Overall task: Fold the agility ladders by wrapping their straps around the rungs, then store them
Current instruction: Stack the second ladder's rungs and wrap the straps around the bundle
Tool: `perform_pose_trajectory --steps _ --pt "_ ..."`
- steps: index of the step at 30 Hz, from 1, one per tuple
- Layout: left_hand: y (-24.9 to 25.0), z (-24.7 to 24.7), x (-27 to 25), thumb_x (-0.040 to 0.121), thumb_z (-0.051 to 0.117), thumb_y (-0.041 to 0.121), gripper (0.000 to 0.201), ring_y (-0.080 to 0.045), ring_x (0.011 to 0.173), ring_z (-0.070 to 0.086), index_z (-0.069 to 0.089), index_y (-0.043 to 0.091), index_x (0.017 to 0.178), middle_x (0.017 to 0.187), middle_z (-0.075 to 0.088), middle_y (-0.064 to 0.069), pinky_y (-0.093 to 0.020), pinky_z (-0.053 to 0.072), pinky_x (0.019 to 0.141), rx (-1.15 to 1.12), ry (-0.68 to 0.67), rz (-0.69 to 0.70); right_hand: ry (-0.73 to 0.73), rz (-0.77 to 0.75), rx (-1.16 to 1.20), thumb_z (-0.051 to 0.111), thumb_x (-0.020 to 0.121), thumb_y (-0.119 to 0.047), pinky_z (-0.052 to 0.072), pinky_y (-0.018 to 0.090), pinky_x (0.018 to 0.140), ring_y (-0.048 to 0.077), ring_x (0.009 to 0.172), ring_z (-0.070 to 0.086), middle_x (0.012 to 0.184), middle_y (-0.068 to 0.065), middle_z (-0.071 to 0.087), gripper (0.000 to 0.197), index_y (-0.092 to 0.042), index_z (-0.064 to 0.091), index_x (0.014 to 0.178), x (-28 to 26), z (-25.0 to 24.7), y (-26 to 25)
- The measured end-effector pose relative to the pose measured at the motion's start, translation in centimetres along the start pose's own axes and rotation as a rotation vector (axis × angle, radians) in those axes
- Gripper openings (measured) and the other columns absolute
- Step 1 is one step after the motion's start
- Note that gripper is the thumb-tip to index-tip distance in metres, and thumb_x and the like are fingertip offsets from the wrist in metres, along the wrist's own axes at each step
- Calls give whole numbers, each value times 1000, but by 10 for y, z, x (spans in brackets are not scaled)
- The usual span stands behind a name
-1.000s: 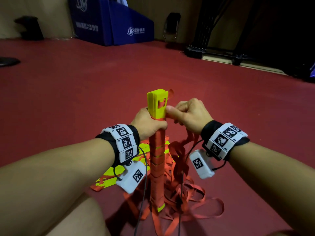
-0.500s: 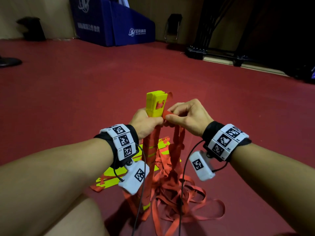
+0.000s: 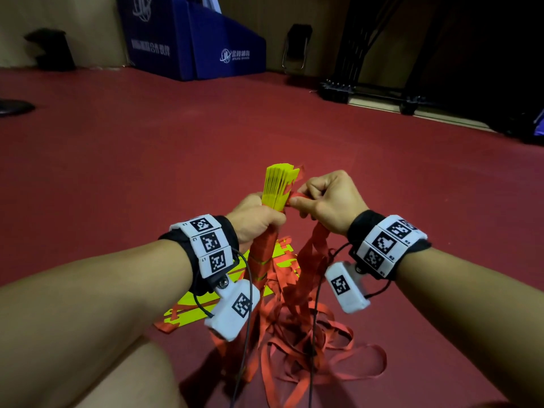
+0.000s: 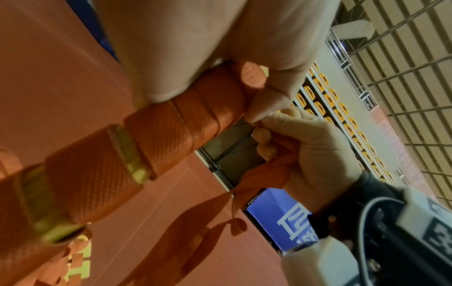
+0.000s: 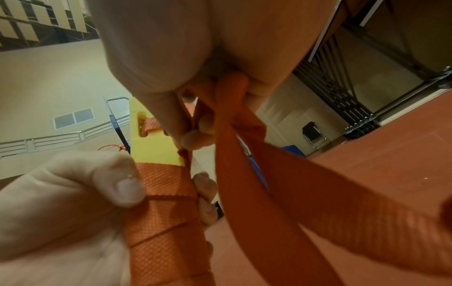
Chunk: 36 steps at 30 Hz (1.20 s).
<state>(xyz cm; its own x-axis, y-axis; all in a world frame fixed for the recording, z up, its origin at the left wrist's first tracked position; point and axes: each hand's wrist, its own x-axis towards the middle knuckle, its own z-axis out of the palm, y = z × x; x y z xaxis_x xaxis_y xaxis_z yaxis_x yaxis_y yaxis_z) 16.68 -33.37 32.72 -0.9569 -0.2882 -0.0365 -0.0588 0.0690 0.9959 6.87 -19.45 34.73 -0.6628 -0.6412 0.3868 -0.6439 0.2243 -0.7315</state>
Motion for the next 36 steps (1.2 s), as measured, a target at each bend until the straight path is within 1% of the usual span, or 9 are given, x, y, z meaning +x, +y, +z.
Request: perform_pose_trajectory --steps 6,11,15,18,20,22,27,32,36 --pt "-5 -4 4 66 74 -2 31 -16 67 46 61 2 95 79 49 -12 -23 39 59 -45 -94 -10 56 55 -53 82 75 -10 40 26 53 12 51 58 65 2 69 60 -21 28 51 4 4 1" --pt "-12 -6 7 89 63 -10 19 -6 68 62 67 8 91 75 66 -1 -15 51 66 -81 -113 46 -146 171 -203 72 88 -23 44 24 56 9 48 56 65 4 69 12 -15 62 87 8 4 -6" --pt "-15 -9 9 92 65 1 8 -17 82 66 66 6 98 80 73 -5 -20 54 76 -27 -126 116 -267 159 -291 51 100 -23 37 15 47 8 40 50 53 7 62 43 -14 64 61 5 0 -13" --pt "-17 -12 14 78 83 32 31 -20 89 72 68 14 99 89 77 -3 -33 57 87 109 -68 171 -248 161 -195 52 95 -15 38 26 49 14 43 48 54 10 60 36 -11 59 59 6 3 -16" --pt "-19 -13 16 55 83 64 69 -27 101 71 68 21 106 101 77 -5 -44 54 95 253 -23 193 -210 189 -71 55 87 -16 32 28 47 16 42 41 50 6 52 31 -7 54 57 6 3 -18" --pt "-19 -13 18 45 78 77 83 -20 99 70 67 25 109 103 76 2 -43 54 95 340 -20 203 -200 187 20 56 82 -25 29 28 47 17 43 38 47 4 47 32 -6 52 56 6 2 -21" --pt "-12 -4 10 51 78 58 42 -7 74 65 67 38 86 81 72 12 -31 54 72 323 23 227 -163 92 -222 61 78 -72 38 33 52 18 51 49 56 10 59 70 -3 65 69 5 6 -26" --pt "-3 0 12 47 76 42 54 -20 78 64 63 23 96 91 72 -6 -36 53 72 261 52 172 -82 75 -292 57 96 -49 34 32 59 23 62 53 61 6 60 48 -18 56 60 6 -3 -31" --pt "-4 -8 12 58 83 21 46 -31 103 69 69 18 101 105 75 -13 -45 54 96 160 45 195 -47 70 -253 56 96 -50 43 37 62 20 60 57 67 10 67 44 -18 62 66 7 -13 -27"
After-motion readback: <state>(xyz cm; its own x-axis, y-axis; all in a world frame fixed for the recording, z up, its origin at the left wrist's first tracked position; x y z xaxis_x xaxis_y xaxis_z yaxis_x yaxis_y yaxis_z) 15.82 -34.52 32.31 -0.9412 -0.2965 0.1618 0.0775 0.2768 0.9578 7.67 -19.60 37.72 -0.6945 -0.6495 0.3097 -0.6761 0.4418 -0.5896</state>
